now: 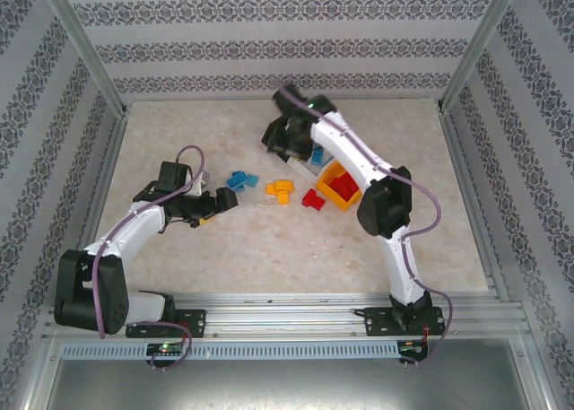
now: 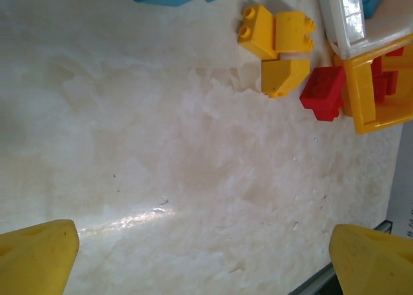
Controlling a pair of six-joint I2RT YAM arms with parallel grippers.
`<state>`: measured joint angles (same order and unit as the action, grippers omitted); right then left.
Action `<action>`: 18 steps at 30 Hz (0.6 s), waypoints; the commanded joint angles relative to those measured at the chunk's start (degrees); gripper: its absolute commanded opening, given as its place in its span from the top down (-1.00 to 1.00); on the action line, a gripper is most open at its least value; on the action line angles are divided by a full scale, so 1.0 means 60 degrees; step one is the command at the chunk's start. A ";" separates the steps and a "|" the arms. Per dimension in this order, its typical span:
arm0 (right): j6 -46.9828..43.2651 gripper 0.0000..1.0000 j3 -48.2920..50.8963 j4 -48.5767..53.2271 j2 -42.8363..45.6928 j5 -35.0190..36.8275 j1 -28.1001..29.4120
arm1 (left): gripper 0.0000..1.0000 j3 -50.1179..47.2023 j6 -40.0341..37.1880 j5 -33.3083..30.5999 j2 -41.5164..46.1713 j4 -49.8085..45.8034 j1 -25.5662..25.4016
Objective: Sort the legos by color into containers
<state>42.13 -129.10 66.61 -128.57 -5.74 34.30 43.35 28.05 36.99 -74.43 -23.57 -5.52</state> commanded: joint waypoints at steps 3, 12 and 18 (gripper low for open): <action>-0.0577 -0.27 0.1363 0.0564 -0.0088 0.0650 0.0661 | -1.00 -0.0365 -0.0107 -0.0271 0.0442 0.0250 0.0041; -0.0847 -0.30 0.0669 0.1010 -0.1252 0.0958 0.0746 | -1.00 -0.0352 -0.0205 -0.0095 0.0266 0.0238 0.0026; -0.0873 -0.21 0.0388 0.0983 -0.1753 0.0795 0.0627 | -1.00 -0.0355 -0.0222 -0.0100 0.0152 0.0223 0.0026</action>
<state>37.65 -124.75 70.87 -137.51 -2.26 38.41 41.36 28.03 36.14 -73.08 -23.40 -5.52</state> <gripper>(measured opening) 0.610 0.998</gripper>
